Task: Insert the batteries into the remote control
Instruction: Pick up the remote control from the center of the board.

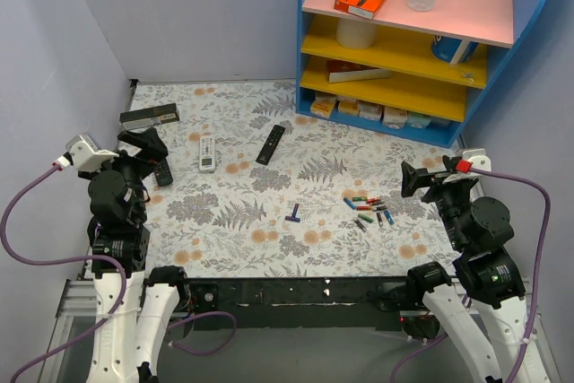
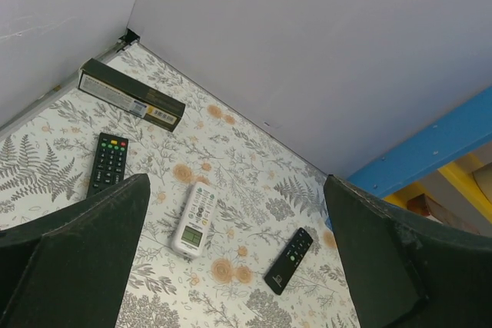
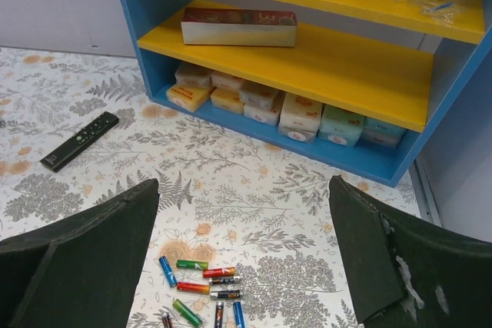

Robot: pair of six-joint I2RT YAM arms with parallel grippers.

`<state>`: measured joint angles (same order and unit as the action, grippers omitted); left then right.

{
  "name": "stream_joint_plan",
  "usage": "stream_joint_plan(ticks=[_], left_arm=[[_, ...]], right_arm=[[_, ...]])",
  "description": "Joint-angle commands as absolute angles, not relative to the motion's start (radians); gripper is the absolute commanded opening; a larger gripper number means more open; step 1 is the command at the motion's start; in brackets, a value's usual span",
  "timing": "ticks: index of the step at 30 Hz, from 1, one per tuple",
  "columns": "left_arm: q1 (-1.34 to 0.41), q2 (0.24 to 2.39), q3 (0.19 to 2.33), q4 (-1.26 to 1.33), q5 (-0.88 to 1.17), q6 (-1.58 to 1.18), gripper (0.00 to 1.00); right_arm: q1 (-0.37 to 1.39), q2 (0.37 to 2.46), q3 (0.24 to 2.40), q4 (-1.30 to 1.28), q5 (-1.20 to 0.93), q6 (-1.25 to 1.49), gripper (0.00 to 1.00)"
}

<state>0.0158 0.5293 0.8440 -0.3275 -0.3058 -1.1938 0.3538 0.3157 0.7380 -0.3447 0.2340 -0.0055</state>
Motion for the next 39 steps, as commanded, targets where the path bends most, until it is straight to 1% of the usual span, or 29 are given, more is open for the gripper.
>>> stream_joint_plan(ticks=[1, 7, 11, 18, 19, 21, 22, 27, 29, 33, 35, 36, 39], left_arm=[[0.014, 0.546, 0.824, -0.321, -0.299, -1.201, 0.98], [0.014, 0.609, 0.813, -0.350, -0.276, -1.244, 0.98], [0.014, 0.692, 0.811, -0.371, -0.253, -1.279, 0.98], [0.014, 0.918, 0.856, -0.422, -0.213, -1.318, 0.98], [0.014, 0.977, 0.862, -0.429, -0.209, -1.319, 0.98], [0.014, 1.046, 0.893, -0.439, -0.206, -1.316, 0.98], [0.014, 1.124, 0.909, -0.443, -0.198, -1.310, 0.98], [0.015, 1.356, 1.040, -0.474, -0.192, -1.253, 0.98], [-0.020, 1.451, 1.077, -0.489, -0.198, -1.244, 0.98], [-0.067, 1.568, 1.184, -0.492, -0.202, -1.223, 0.98], [-0.139, 1.624, 1.232, -0.492, -0.206, -1.187, 0.98], [-0.159, 1.685, 1.261, -0.491, -0.190, -1.178, 0.98], [-0.231, 1.774, 1.367, -0.488, -0.138, -1.152, 0.98]], right_arm=[[0.357, 0.310, 0.742, -0.270, 0.249, -0.031, 0.98], [0.357, 0.304, 0.716, -0.267, 0.207, -0.018, 0.98], [0.357, 0.299, 0.695, -0.264, 0.207, 0.021, 0.98], [0.357, 0.284, 0.650, -0.264, 0.201, 0.069, 0.98], [0.357, 0.285, 0.647, -0.264, 0.204, 0.069, 0.98], [0.357, 0.288, 0.641, -0.264, 0.210, 0.071, 0.98], [0.357, 0.291, 0.637, -0.261, 0.212, 0.069, 0.98], [0.357, 0.316, 0.627, -0.262, 0.175, 0.063, 0.98], [0.357, 0.328, 0.630, -0.270, 0.149, 0.061, 0.98], [0.357, 0.337, 0.626, -0.276, 0.124, 0.064, 0.98], [0.357, 0.344, 0.621, -0.275, 0.127, 0.064, 0.98], [0.357, 0.345, 0.621, -0.273, 0.130, 0.066, 0.98], [0.357, 0.359, 0.623, -0.270, 0.126, 0.061, 0.98]])
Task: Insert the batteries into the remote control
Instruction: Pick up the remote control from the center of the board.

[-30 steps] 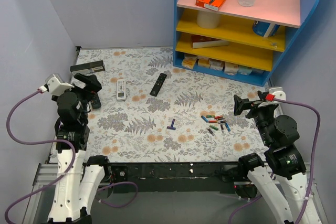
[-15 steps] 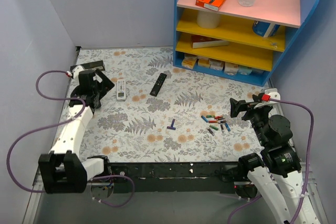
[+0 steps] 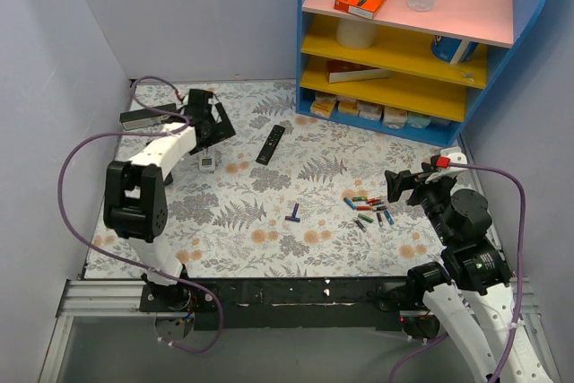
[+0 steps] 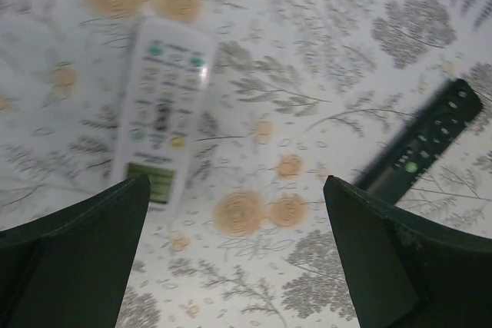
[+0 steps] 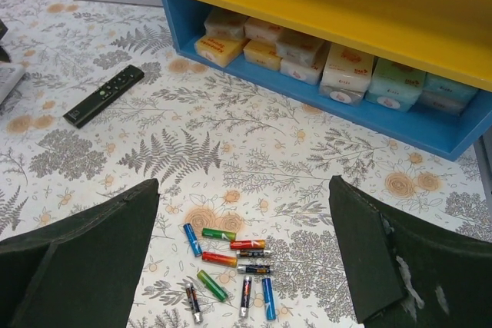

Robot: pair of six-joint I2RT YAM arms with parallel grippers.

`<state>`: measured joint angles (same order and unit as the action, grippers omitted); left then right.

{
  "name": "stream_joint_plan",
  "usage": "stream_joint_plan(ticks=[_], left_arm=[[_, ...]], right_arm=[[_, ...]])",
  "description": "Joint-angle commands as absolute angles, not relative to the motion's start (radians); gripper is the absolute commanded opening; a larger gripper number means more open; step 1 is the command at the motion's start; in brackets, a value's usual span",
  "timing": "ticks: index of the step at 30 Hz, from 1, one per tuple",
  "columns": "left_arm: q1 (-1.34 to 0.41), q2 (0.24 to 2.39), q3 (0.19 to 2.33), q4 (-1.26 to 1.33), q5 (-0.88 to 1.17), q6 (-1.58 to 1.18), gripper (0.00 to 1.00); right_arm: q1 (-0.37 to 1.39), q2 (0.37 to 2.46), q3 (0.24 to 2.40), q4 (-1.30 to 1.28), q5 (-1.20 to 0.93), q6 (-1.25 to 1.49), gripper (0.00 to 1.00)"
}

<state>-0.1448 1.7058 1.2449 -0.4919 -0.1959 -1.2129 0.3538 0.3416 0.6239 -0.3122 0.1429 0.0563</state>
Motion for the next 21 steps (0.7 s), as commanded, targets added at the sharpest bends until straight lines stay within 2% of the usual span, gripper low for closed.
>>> stream_joint_plan(ticks=[1, 12, 21], left_arm=[[-0.262, 1.826, 1.421, -0.485, -0.134, -1.146, 0.98], [-0.405, 2.127, 1.725, -0.512, -0.121, -1.026, 0.98], [-0.471, 2.269, 1.832, -0.571, -0.195, -0.933, 0.98]], right_arm=[[0.356, 0.367, 0.623, -0.270, 0.120, 0.060, 0.98], [0.357, 0.397, 0.646, -0.288, 0.077, 0.020, 0.98], [0.356, 0.408, 0.655, -0.296, 0.071, 0.018, 0.98]])
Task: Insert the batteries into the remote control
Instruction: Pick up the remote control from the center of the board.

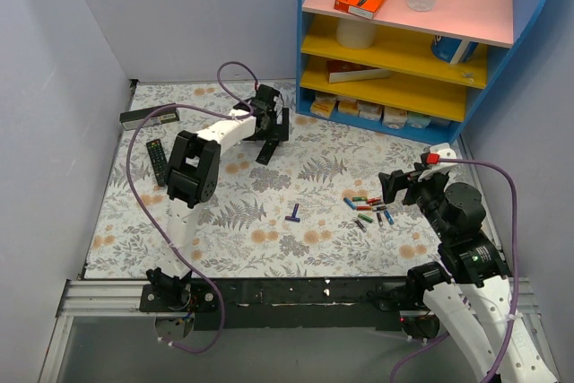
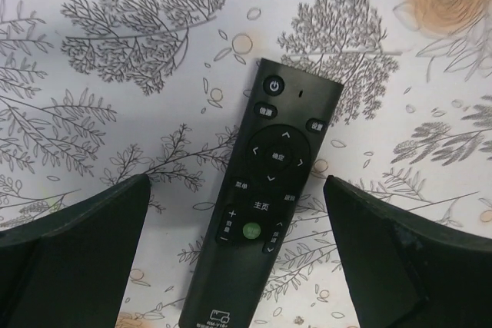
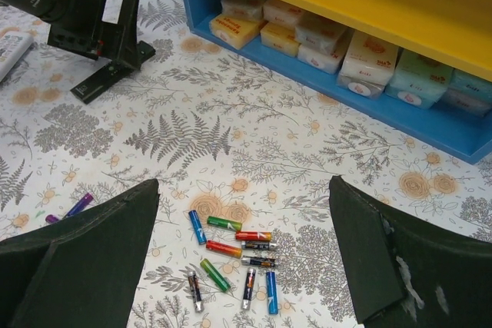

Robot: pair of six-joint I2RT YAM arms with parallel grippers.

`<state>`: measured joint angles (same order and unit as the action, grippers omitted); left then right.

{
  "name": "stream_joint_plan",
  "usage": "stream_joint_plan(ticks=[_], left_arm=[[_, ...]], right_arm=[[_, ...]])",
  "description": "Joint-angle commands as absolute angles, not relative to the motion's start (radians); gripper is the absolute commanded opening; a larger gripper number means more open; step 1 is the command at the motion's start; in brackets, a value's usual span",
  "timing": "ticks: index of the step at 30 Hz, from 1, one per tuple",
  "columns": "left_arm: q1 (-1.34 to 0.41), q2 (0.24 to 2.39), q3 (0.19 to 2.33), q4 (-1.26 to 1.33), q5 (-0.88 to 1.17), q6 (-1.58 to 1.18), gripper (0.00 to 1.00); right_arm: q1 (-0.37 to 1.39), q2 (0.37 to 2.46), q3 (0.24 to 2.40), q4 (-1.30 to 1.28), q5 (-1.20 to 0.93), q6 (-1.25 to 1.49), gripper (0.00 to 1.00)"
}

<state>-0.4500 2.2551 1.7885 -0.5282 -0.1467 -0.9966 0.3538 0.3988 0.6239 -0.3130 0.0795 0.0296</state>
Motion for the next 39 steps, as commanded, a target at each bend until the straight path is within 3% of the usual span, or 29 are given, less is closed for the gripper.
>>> stream_joint_plan(ticks=[1, 3, 10, 18, 32, 39], left_arm=[[-0.475, 2.273, 1.836, -0.578, -0.198, -0.927, 0.98], [-0.477, 2.283, 1.839, -0.586, -0.201, -0.922, 0.95], [-0.477, 2.278, 1.821, -0.637, -0.164, -0.940, 0.62], [-0.477, 2.137, 1.590, -0.640, -0.120, -1.002, 0.37], [-0.477, 1.599, 1.034, -0.471, 0.061, -1.210, 0.21], [-0.480, 1.373, 0.898, -0.270, 0.176, -1.327, 0.09]], right_arm=[[0.357, 0.408, 0.657, -0.296, 0.068, 0.017, 0.98], [0.357, 0.407, 0.657, -0.301, 0.068, 0.015, 0.98], [0.357, 0.420, 0.652, -0.308, 0.045, 0.023, 0.98], [0.357, 0.475, 0.660, -0.319, -0.038, 0.055, 0.98], [0.357, 0.699, 0.634, -0.273, -0.387, 0.233, 0.98], [0.367, 0.821, 0.588, -0.033, -0.600, 0.397, 0.98]])
